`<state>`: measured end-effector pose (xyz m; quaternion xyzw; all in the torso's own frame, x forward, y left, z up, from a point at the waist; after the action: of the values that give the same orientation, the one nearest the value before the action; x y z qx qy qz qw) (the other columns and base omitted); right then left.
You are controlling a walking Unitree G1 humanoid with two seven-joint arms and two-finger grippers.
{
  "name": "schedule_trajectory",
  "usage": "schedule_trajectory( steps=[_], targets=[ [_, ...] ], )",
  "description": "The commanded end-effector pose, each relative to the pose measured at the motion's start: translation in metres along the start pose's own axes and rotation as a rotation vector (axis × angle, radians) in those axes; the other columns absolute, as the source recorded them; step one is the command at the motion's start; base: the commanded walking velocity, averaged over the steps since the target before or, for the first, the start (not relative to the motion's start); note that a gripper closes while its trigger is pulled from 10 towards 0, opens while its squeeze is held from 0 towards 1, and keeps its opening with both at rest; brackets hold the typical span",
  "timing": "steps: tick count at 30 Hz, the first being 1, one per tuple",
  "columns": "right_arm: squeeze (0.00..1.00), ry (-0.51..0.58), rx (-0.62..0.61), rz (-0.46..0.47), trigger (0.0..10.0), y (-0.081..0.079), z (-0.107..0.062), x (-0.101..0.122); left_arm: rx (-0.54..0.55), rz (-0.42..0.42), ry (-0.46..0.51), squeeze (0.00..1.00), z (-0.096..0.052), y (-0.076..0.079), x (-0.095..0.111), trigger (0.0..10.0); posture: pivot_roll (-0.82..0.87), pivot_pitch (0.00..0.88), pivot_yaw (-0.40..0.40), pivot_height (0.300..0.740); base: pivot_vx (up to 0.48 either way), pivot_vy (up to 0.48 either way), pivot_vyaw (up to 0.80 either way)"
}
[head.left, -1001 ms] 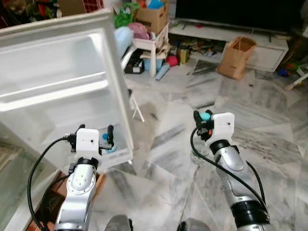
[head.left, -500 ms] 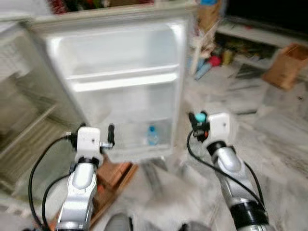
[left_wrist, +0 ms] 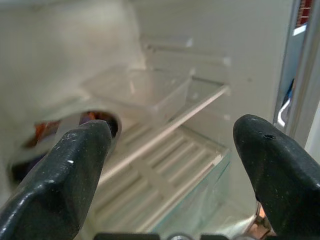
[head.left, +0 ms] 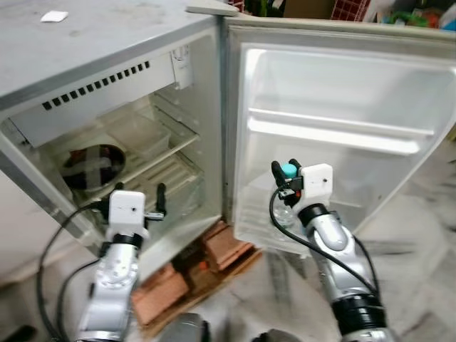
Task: Restocking fridge
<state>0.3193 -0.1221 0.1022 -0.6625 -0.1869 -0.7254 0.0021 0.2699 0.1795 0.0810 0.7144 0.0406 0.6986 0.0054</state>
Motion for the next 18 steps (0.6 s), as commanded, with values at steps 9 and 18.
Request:
schedule_trajectory(
  steps=[9, 18],
  targets=[
    [0.0, -0.05, -0.072, 0.001, 10.0, 0.0135, 0.0008, -0.0072, -0.041, -0.022, 0.006, 0.0, 0.0022, 0.0077, 0.0004, 10.0, 0.1, 0.076, -0.007, 0.74, 0.057, 0.0, 0.0],
    [0.0, -0.047, -0.077, -0.005, 10.0, 0.0145, 0.0021, -0.0066, -0.056, -0.024, 0.001, 0.0, 0.0021, 0.0087, -0.0024, 10.0, 0.09, 0.076, -0.006, 0.74, 0.349, 0.215, -0.23]
  ],
)
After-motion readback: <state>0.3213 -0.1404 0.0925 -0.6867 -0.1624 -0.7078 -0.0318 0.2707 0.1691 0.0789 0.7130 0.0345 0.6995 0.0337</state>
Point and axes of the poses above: a point about 5 cm out from each wrist's last joint towards the gripper, its own z axis pointing out of the wrist towards the gripper, its own x axis along the axis of the wrist's last joint, y = z × x, the point moved 2 cm from there along z, pointing out of the wrist towards the gripper, and after that the axes turned 14 degrees about -z, right-handed, at the moved point
